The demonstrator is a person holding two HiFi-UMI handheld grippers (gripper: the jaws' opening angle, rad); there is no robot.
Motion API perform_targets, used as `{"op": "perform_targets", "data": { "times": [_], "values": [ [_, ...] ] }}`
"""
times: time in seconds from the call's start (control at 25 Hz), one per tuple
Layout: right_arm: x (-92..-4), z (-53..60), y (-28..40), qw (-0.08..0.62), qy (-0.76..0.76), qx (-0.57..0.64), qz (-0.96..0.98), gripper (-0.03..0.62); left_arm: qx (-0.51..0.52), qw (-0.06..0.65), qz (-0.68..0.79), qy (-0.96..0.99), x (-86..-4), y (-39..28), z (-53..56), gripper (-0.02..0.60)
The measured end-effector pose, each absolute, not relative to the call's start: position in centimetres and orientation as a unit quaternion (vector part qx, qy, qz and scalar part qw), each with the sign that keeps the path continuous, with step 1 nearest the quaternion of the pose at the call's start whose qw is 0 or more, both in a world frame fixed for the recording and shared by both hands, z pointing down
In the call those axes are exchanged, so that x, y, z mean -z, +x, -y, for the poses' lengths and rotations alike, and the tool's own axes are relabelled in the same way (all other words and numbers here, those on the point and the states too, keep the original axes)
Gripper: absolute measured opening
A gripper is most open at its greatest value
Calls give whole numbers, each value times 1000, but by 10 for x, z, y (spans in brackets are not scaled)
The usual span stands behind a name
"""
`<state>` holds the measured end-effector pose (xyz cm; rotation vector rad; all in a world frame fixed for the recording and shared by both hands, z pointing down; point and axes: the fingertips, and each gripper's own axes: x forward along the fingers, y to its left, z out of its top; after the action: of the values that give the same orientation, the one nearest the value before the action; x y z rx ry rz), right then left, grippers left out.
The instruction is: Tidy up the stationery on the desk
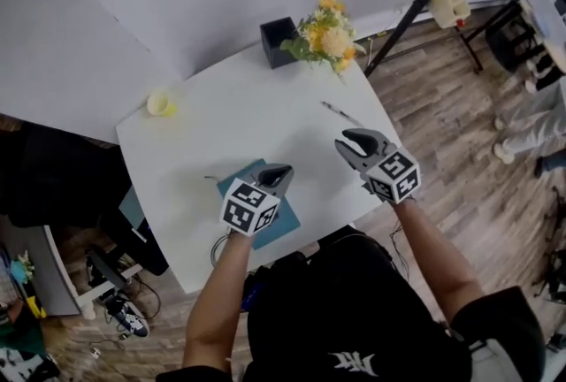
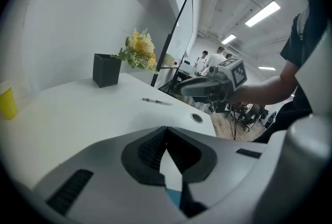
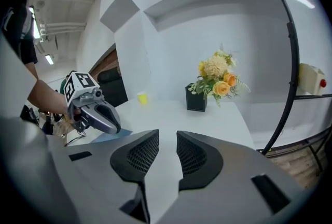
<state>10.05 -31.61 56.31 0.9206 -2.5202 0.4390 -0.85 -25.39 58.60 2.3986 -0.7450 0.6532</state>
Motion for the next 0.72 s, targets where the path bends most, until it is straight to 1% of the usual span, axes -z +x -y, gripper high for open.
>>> {"op": "perform_targets", "data": {
  "times": [0.28, 0.4, 0.52, 0.72],
  "values": [
    [-585, 359, 126, 252, 306, -142, 907, 149, -239, 271, 315, 878, -585, 19, 286, 3],
    [-598, 373, 134, 263, 294, -151, 906, 150, -236, 266, 334, 873, -584, 27, 297, 3],
    [-618, 381, 139, 292, 279, -158, 901, 150, -246, 255, 347, 868, -587, 34, 301, 3],
    [-645, 392, 148, 328, 265, -161, 892, 149, -240, 269, 356, 862, -590, 42, 308, 3]
  ]
}}
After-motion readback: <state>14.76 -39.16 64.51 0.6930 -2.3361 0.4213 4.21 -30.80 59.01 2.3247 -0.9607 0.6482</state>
